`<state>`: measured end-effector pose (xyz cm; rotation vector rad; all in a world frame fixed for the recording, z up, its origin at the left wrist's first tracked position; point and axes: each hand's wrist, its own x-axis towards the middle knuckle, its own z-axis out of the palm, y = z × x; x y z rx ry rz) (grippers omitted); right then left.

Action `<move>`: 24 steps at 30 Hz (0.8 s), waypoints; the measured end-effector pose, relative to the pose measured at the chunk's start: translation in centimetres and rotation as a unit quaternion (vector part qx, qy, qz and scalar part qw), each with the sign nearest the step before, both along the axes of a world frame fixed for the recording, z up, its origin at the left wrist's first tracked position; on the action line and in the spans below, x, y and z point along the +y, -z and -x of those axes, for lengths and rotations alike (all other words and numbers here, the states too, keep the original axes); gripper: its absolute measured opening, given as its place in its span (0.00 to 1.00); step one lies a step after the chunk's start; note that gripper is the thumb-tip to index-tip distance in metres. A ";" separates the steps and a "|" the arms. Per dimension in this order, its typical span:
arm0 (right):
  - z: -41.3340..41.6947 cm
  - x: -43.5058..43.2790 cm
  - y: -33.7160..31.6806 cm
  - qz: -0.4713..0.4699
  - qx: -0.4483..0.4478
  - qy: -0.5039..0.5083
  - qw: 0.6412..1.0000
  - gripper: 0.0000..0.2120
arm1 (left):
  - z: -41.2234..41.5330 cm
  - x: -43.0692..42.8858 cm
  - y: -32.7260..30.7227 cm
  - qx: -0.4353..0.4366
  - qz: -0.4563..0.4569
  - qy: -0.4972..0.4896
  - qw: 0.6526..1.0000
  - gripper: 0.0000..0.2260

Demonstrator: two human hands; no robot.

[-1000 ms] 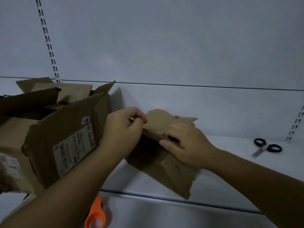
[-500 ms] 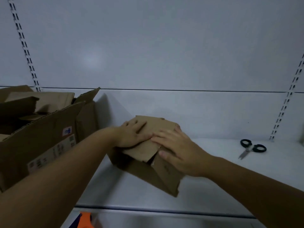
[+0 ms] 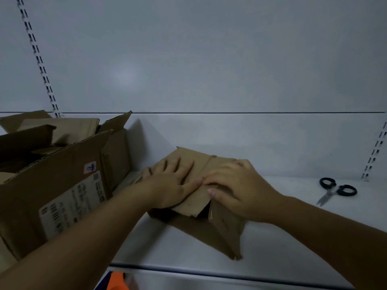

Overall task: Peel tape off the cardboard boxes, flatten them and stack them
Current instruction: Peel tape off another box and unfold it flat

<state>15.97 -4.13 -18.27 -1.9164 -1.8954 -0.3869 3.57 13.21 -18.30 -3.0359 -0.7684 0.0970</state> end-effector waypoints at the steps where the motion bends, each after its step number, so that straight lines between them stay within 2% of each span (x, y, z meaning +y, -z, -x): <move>1: -0.4 0.2 -0.3 0.002 0.006 0.005 1.000 0.24 | -0.2 0.0 -0.1 0.001 -0.004 0.002 1.000 0.39; 3: -0.5 1.2 0.2 0.048 -0.017 0.021 0.998 0.29 | -0.4 0.9 0.7 -0.034 0.025 -0.008 0.999 0.39; 6: 0.0 3.1 2.2 0.093 -0.092 0.017 0.991 0.37 | 0.6 3.0 2.4 -0.025 0.086 -0.020 0.996 0.48; 9: 0.1 4.5 2.9 0.135 -0.121 0.019 0.983 0.38 | 1.3 3.6 4.1 -0.047 0.111 -0.057 0.991 0.37; 12: 0.1 5.2 2.2 0.153 -0.120 0.017 0.981 0.35 | 1.1 3.6 4.3 -0.030 0.115 -0.067 0.991 0.39; 14: -0.2 5.0 1.7 0.102 -0.068 0.011 0.992 0.28 | 1.3 3.8 4.0 -0.037 0.132 -0.058 0.989 0.44; 17: -1.1 4.6 0.4 -0.030 0.111 0.039 0.993 0.17 | 2.3 3.6 3.7 -0.104 0.174 -0.027 0.979 0.43; 20: -2.4 3.3 -2.4 -0.008 0.156 0.089 0.984 0.08 | 3.2 2.4 2.8 -0.132 0.214 0.031 0.967 0.38; 22: -3.3 2.1 -4.7 0.027 0.183 0.097 0.978 0.07 | 3.0 1.7 1.5 -0.115 0.201 0.078 0.970 0.39; 24: -4.1 1.5 -5.9 0.048 0.174 0.078 0.980 0.09 | 2.2 1.1 -0.3 -0.085 0.187 0.102 0.973 0.38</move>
